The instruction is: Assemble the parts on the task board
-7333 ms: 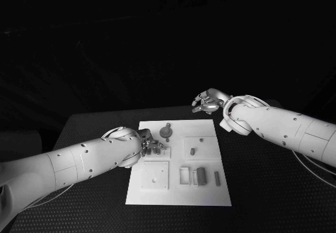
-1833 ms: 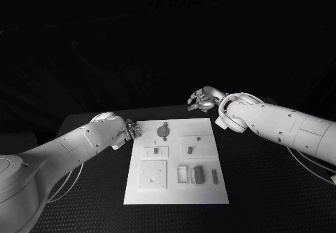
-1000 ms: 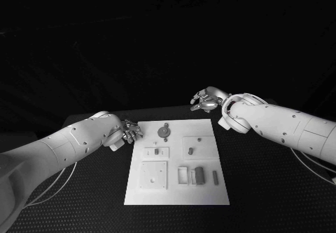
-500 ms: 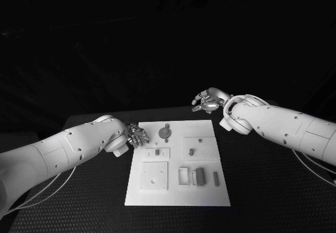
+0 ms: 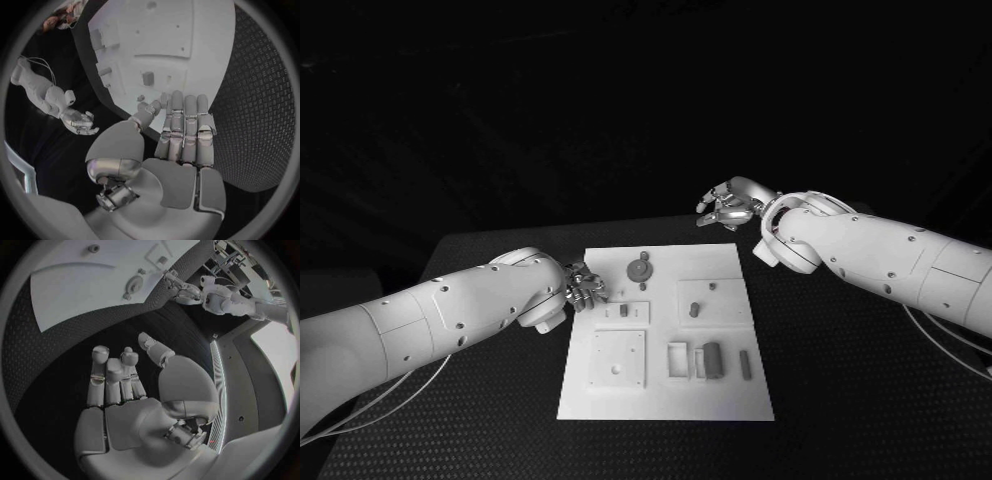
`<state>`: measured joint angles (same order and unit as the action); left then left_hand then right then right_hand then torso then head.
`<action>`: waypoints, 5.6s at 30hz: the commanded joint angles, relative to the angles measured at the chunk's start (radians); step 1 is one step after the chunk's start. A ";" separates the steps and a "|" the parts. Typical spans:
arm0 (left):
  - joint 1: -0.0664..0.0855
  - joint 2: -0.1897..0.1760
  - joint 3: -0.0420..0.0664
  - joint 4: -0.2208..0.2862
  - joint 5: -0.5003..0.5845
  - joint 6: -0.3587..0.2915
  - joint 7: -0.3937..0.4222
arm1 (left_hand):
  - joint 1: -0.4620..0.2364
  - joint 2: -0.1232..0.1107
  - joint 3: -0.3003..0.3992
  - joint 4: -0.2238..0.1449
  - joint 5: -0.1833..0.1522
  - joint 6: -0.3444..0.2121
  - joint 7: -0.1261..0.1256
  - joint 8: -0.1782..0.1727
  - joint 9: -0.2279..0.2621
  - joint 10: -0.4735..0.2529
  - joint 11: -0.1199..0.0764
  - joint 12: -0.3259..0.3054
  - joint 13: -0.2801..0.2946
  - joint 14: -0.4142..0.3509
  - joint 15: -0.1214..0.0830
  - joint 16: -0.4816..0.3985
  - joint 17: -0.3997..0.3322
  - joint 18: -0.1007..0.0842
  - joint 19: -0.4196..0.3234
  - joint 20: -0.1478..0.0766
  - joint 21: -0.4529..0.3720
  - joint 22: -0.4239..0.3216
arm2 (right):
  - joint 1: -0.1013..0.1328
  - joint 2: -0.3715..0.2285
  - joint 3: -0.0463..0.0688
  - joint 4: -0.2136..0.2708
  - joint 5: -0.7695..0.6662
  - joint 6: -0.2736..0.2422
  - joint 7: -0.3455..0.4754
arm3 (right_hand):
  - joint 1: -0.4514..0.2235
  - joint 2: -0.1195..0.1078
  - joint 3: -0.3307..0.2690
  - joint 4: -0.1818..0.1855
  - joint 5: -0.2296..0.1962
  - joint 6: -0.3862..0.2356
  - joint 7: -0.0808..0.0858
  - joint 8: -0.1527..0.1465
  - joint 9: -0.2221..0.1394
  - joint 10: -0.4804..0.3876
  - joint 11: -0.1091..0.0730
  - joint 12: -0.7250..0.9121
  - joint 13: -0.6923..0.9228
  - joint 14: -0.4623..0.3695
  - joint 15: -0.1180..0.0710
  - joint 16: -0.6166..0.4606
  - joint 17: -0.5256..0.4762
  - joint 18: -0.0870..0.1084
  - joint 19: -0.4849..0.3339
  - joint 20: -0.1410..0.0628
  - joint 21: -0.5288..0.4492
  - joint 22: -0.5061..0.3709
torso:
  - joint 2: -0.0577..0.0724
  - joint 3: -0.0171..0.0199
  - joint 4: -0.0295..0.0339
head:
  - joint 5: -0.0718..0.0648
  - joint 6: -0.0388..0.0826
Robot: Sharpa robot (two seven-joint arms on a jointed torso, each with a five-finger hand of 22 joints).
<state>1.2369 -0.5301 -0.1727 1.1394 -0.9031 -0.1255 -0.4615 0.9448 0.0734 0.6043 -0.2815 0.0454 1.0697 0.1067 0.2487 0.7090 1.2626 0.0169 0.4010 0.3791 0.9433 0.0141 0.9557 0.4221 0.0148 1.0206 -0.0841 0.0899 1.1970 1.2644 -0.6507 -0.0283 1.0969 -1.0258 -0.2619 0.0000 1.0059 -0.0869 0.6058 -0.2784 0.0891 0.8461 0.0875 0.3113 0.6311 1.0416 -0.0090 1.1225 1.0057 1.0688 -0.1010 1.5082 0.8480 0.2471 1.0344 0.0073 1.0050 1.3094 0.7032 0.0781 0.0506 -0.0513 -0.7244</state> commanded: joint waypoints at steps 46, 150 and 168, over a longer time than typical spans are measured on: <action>-0.010 -0.009 -0.041 0.044 -0.018 0.008 -0.025 | 0.000 -0.009 0.003 -0.006 0.006 0.036 -0.027 0.007 0.012 0.020 -0.005 -0.010 0.003 0.014 -0.005 0.004 0.009 -0.011 0.012 -0.004 0.007 0.012 | 0.000 0.002 0.001 -0.002 0.000 0.008 0.007 | -0.011 -0.001 0.001 0.003 0.006 0.139 0.024 -0.006 0.002 -0.083 0.013 0.003 -0.001 -0.004 0.002 -0.004 0.002 0.015 -0.004 -0.002 -0.006 0.014 | 0.000 0.0000 -0.0005 | 0.002 -0.013; -0.021 -0.008 -0.030 0.017 0.065 -0.154 0.238 | -0.113 -0.083 -0.063 -0.004 0.009 -0.223 0.052 -0.013 -0.041 -0.134 0.062 -0.093 0.045 -0.106 0.055 -0.095 0.041 -0.012 -0.112 0.050 -0.028 0.044 | 0.000 0.000 0.000 -0.008 0.012 0.000 0.011 | -0.016 -0.006 0.002 0.005 0.006 0.098 0.041 -0.036 -0.006 -0.095 0.028 -0.001 -0.004 -0.014 0.015 -0.011 0.001 0.015 -0.011 0.001 -0.012 0.013 | 0.000 0.0003 -0.0003 | -0.009 -0.010; -0.021 0.093 -0.031 -0.057 -0.361 -0.219 0.474 | 0.241 -0.184 -0.022 -0.011 0.005 -0.163 0.033 0.034 -0.095 -0.168 0.097 -0.183 -0.034 -0.057 0.046 -0.078 0.029 0.002 -0.068 0.047 -0.020 0.040 | 0.000 0.012 0.000 -0.032 0.020 -0.003 0.021 | -0.014 -0.007 0.004 0.003 0.006 0.091 0.045 -0.042 -0.009 -0.102 0.032 -0.004 -0.006 -0.020 0.019 -0.016 -0.001 0.015 -0.017 0.003 -0.017 0.013 | 0.000 0.0007 -0.0006 | -0.013 0.005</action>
<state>1.2164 -0.4438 -0.2036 1.0869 -1.1094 -0.3255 -0.0501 1.1782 -0.1097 0.5869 -0.2913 0.0531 0.9005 0.1373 0.2837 0.6151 1.0949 0.1107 0.2205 0.3468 0.8809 0.0591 0.8743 0.4525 0.0151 0.9453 -0.0374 0.0744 1.2381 1.2643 -0.6398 -0.0284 1.0649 -1.0088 -0.2645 0.0066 0.9992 -0.0936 0.6059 -0.2785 0.0891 0.8487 0.0848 0.2729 0.6236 1.0416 -0.0090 1.1226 1.0005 1.0541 -0.0830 1.4987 0.8487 0.2463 1.0234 0.0108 0.9922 1.3094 0.7035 0.0784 0.0496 -0.0637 -0.7215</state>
